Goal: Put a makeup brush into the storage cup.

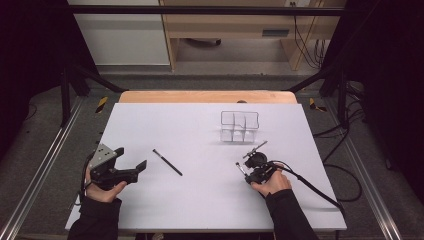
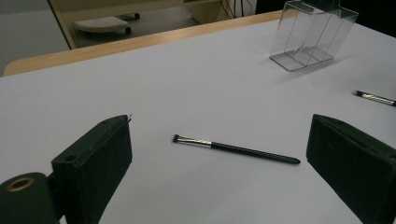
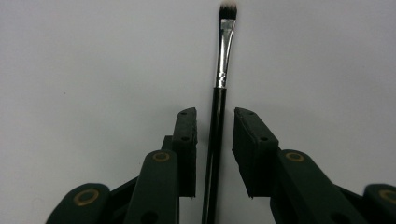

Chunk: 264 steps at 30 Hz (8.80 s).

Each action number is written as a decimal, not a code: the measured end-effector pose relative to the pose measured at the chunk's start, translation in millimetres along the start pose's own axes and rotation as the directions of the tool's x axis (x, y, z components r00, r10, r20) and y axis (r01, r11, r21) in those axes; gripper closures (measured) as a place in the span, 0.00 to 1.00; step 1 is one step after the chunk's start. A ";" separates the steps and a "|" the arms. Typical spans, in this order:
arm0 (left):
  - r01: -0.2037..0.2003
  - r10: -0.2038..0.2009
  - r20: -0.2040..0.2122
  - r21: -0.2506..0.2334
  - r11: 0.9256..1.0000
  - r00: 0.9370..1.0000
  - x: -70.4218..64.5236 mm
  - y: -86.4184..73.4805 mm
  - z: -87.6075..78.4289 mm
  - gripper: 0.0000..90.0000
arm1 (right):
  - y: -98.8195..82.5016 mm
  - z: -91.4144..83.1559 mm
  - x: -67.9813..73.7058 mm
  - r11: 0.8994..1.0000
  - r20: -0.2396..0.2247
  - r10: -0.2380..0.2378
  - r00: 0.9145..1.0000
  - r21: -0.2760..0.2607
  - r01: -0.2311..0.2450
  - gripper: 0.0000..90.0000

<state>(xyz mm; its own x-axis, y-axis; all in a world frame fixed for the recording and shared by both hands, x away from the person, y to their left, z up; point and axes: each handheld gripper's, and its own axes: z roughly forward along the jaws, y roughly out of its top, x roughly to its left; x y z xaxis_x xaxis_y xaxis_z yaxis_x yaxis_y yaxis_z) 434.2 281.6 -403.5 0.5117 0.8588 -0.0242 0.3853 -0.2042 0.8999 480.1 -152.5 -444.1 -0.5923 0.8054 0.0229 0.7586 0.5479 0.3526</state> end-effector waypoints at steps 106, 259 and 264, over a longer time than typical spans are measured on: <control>0.008 -0.008 -0.005 -0.002 1.000 1.000 1.5 -1.6 0.2 0.06 | 27.5 -103.9 -3.0 0.596 -0.039 0.219 0.975 -0.786 -0.165 0.94; 0.000 0.000 -0.001 -0.013 1.000 1.000 1.0 -0.7 -2.1 0.06 | 92.8 12.4 -47.7 0.604 0.037 0.348 0.937 -0.773 -0.194 0.93; 0.000 0.000 0.000 -0.013 1.000 1.000 0.2 -0.6 -1.8 0.06 | 89.2 8.1 -43.0 0.612 0.030 0.323 0.946 -0.769 -0.185 0.87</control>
<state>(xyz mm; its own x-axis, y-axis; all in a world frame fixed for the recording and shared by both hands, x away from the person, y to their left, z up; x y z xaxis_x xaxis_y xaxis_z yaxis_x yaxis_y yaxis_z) 432.7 282.7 -403.3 0.5114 0.8590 -0.0240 0.3752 -0.1980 0.9056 575.4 -136.5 -421.2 -0.3070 0.9456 0.1074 0.3655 0.0129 0.9307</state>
